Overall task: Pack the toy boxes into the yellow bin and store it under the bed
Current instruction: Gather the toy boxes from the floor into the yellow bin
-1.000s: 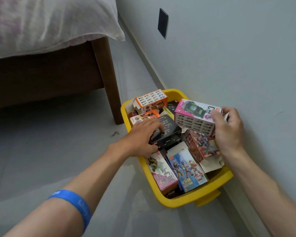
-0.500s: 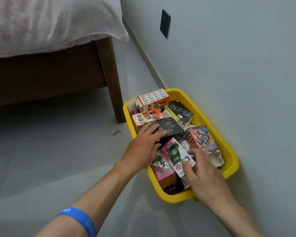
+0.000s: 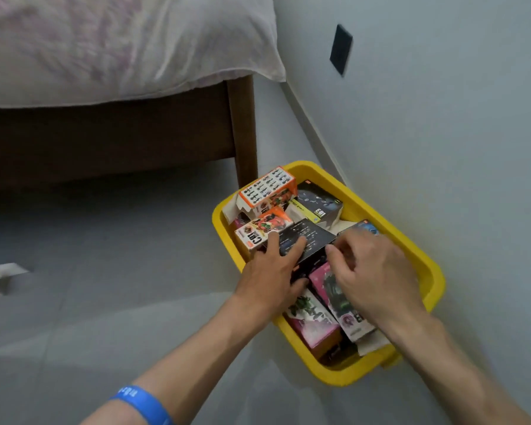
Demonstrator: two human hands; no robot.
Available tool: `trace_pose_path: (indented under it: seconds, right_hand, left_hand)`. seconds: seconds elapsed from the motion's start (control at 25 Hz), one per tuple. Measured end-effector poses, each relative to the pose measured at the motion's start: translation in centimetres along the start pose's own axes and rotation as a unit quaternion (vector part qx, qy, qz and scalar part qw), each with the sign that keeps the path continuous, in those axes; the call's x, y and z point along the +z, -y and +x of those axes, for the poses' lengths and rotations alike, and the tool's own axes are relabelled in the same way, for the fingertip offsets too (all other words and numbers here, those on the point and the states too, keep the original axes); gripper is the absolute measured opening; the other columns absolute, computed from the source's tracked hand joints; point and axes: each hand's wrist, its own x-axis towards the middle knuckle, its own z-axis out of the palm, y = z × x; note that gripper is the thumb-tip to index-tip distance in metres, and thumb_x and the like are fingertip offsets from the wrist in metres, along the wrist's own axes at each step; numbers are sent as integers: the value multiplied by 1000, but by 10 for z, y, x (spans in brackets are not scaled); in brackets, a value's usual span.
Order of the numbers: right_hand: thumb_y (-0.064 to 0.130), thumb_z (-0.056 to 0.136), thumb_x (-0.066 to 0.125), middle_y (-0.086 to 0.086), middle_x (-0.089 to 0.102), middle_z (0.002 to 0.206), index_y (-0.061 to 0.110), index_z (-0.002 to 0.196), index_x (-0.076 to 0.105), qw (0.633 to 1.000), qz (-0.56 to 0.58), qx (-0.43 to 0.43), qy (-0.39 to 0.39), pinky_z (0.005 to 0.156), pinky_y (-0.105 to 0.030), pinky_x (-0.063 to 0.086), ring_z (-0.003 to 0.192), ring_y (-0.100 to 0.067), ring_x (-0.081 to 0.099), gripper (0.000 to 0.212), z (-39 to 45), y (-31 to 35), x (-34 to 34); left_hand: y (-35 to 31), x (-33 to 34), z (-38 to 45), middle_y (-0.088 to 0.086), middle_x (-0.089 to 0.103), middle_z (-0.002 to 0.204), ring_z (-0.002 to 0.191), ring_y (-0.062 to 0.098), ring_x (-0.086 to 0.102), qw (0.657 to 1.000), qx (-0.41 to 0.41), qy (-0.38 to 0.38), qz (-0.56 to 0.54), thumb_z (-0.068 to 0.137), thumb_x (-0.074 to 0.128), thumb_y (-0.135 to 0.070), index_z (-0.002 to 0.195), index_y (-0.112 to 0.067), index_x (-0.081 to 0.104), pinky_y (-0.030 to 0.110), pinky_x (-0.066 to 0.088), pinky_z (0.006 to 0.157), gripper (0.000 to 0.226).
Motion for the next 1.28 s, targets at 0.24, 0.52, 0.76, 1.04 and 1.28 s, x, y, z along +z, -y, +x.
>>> trace_pose_path:
  seconds: [0.24,0.52,0.76,1.04,1.28]
  right_hand:
    - [24,86,59,-9,66,83,11,80,63,969,133,-207,4,68,-40,46,78,-31,58,14,31,171,77]
    - [33,92,54,-3,60,128,21,122,60,893,84,-275,345,87,-36,48,111,-25,57,33,5,293,223]
    - [26,88,63,-2,34,156,23,149,35,837,-135,-292,443,100,-37,43,130,-28,47,67,8,292,325]
    - [20,90,66,5,-19,166,24,160,-3,792,-184,-281,510,112,-39,38,153,-35,1,98,9,282,351]
    - [26,90,65,10,-25,164,28,159,-7,779,-202,-290,518,111,-37,38,154,-32,-1,99,10,280,355]
  left_hand:
    - [117,-77,-58,0,64,116,94,16,58,969,-28,-150,-197,81,64,-28,115,-34,53,30,51,69,36]
    - [363,-103,-191,11,53,133,118,32,53,906,-422,-32,-7,86,62,-21,125,-14,60,42,48,96,40]
    - [487,-90,-196,10,39,151,137,35,37,871,-474,106,72,86,59,-36,148,-22,35,45,33,111,68]
    - [575,-68,-174,10,-4,165,146,42,13,877,-455,140,66,92,60,-20,157,-23,5,54,30,113,85]
    - [585,-53,-199,11,48,129,120,36,42,866,-443,158,171,81,69,-41,134,-18,45,40,41,89,63]
